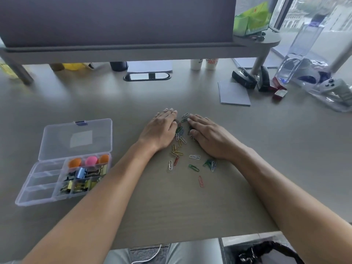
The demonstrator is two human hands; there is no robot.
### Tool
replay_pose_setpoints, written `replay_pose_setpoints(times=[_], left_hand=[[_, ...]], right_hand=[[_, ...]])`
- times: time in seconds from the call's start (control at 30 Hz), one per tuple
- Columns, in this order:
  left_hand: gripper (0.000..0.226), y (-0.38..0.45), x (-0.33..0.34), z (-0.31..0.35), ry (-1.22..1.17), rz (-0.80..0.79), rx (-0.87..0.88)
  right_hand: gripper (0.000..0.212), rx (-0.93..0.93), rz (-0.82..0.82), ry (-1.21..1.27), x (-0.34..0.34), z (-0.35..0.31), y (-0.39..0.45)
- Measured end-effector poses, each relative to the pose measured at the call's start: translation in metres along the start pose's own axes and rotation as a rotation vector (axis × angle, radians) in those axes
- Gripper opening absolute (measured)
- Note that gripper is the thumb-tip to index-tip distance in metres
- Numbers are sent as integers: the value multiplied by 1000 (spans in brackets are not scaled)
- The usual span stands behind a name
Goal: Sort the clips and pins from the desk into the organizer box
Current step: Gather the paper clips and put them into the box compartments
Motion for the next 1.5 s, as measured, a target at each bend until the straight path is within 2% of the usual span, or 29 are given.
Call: replay_pose_setpoints(times=[0.17, 0.3, 0.4, 0.53, 0.6, 0.7, 0.8, 0.87, 0.97, 1.03, 1.13, 1.23, 1.3, 1.37, 1.43, 1.5], left_hand=[[54, -9, 2, 9, -81, -34, 15], [57, -1, 5, 15, -115, -110, 9], [56, 7, 10, 31, -114, -177, 11], [63, 1, 15, 55, -243, -207, 41], [72, -9, 10, 61, -327, -185, 49], [70, -27, 4, 59, -498, -152, 27], [69, -43, -2, 46, -735, -110, -54], [68, -50, -11, 31, -882, 6, -141], [68, -68, -36, 5, -933, 270, -284], [68, -84, -46, -6, -936, 386, -344], [64, -109, -49, -10, -880, 393, -397], [34, -131, -41, -6, -808, 364, -429], [25, -139, -38, -3, -697, 371, -417], [33, -140, -33, 1, -591, 367, -358], [45, -136, -29, 3, -468, 311, -330], [53, -127, -17, 3, -292, 206, -316]], right_hand=[[48, 57, 110, 148, -5, -14, -26], [53, 349, 302, 235, -19, -7, -64], [68, 538, 242, 161, -8, -11, -105], [87, 587, 164, -76, 8, -37, -137], [102, 598, 124, -131, 13, -45, -137], [130, 564, 41, -131, 15, -53, -124], [141, 512, 11, -136, 13, -57, -103], [143, 491, 0, -135, 13, -55, -88], [145, 421, -10, -107, 14, -53, -63], [137, 370, 16, -33, 13, -50, -48], [113, 360, 45, 29, 12, -41, -26], [78, 243, 44, -19, 13, -47, -7], [49, 111, 41, -3, 13, -56, -4], [38, 45, 27, 56, 13, -62, -12], [35, 24, 39, 141, 11, -65, -23], [35, 81, 151, 252, 2, -60, -38]])
Point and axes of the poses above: each hand's wrist, its own y-axis towards the middle knuckle, its own x-axis out of the palm, z = x × y, the point moved 7 cm from there along y, towards the middle knuckle, and after that the axes turned 2 degrees about -y, right-handed, at the moved point
